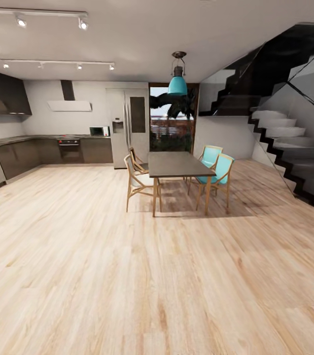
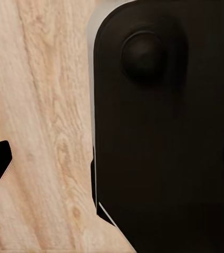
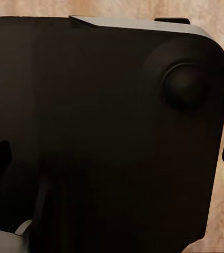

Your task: Turn on the radio receiver that's on the table in the living room.

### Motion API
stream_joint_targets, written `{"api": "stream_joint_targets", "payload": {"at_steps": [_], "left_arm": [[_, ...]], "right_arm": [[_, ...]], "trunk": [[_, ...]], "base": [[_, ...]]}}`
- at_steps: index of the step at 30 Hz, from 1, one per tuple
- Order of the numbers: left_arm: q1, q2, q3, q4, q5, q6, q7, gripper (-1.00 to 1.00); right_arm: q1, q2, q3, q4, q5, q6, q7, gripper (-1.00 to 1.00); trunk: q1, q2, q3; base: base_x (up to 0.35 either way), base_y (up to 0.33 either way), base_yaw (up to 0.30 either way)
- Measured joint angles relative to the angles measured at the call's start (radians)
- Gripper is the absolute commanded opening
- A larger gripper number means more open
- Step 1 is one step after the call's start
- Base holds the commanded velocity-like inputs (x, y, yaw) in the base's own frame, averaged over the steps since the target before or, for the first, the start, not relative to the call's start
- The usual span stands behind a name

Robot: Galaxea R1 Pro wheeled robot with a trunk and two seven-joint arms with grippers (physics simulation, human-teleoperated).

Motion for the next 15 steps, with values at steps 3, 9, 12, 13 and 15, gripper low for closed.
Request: {"api": "stream_joint_targets", "payload": {"at_steps": [3, 9, 12, 13, 15], "left_arm": [[0.000, -0.001, 0.000, 0.000, 0.000, 0.000, 0.000, 1.00], [0.000, -0.001, 0.000, 0.000, 0.000, 0.000, 0.000, 1.00], [0.000, -0.001, 0.000, 0.000, 0.000, 0.000, 0.000, 1.00], [0.000, 0.000, 0.000, 0.000, 0.000, 0.000, 0.000, 1.00], [0.000, 0.000, 0.000, 0.000, 0.000, 0.000, 0.000, 1.00]], "right_arm": [[0.000, 0.000, 0.000, 0.000, 0.000, 0.000, 0.000, 1.00], [0.000, 0.000, 0.000, 0.000, 0.000, 0.000, 0.000, 1.00], [0.000, -0.001, 0.000, 0.000, 0.000, 0.000, 0.000, 1.00], [0.000, -0.001, 0.000, 0.000, 0.000, 0.000, 0.000, 1.00], [0.000, -0.001, 0.000, 0.000, 0.000, 0.000, 0.000, 1.00]], "trunk": [[0.000, 0.000, 0.000], [0.000, 0.000, 0.000], [0.000, 0.000, 0.000], [0.000, 0.000, 0.000], [0.000, 0.000, 0.000]], "base": [[0.000, 0.000, -0.277], [0.000, 0.000, -0.277], [0.000, 0.000, -0.277], [0.000, 0.000, -0.277], [0.000, 0.000, -0.277]]}}
